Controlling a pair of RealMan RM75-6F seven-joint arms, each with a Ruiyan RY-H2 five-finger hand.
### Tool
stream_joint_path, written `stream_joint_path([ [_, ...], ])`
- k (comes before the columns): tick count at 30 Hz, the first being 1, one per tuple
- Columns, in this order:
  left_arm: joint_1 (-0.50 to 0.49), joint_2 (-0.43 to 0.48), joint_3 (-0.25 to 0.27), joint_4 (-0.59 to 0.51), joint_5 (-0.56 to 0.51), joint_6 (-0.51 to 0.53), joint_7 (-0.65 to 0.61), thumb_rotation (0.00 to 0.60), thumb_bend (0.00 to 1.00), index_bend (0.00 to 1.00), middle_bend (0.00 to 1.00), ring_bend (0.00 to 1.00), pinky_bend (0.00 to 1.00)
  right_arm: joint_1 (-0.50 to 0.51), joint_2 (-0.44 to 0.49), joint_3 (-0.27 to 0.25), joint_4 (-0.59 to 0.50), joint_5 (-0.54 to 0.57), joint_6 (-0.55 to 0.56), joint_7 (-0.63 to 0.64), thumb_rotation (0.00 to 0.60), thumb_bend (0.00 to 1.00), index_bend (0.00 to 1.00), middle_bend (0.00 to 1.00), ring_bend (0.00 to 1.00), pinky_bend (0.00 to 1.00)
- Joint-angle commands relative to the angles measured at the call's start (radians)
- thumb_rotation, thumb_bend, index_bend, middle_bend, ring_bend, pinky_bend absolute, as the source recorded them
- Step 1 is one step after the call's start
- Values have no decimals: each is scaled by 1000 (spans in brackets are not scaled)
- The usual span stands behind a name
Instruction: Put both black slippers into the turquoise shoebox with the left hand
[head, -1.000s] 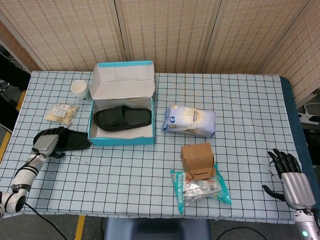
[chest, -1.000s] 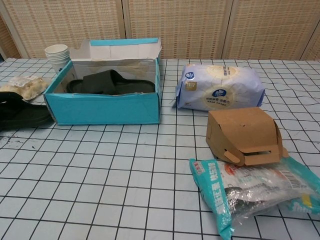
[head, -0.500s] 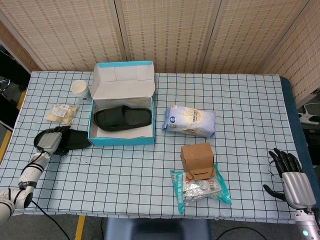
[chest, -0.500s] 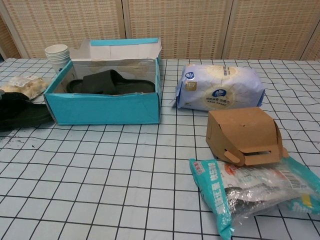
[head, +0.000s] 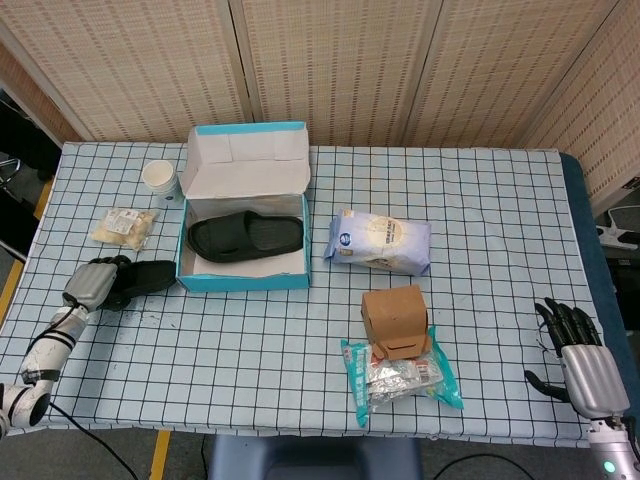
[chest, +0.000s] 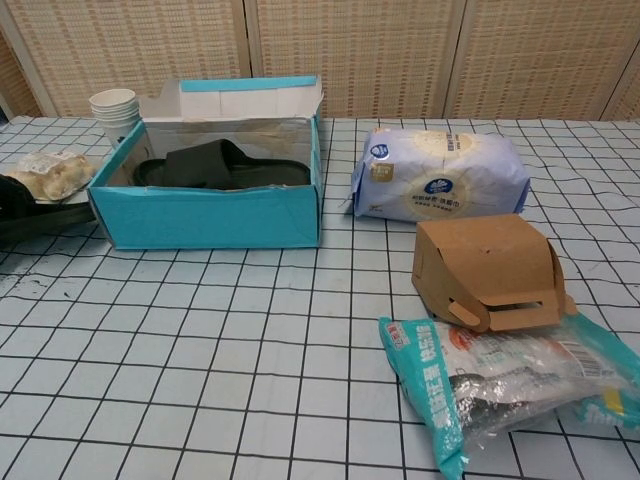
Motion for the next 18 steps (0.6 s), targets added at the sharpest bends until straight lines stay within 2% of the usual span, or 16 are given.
stream_joint_path([
  [1, 12, 39, -13, -50, -7, 38, 50, 600, 914, 473, 528, 402, 460, 0, 0, 0, 0, 0, -1, 2, 600, 80, 0, 0, 0, 0],
  [9, 53, 121, -45, -182, -40, 141, 154, 600, 982, 565, 627, 496, 549, 3, 1, -4, 0, -5, -7, 6, 600, 81, 0, 0, 0, 0],
  [18, 74, 191, -50, -303, 16, 225, 141, 600, 1000, 557, 634, 498, 548, 2, 1, -7, 0, -6, -8, 6, 600, 81, 0, 0, 0, 0],
])
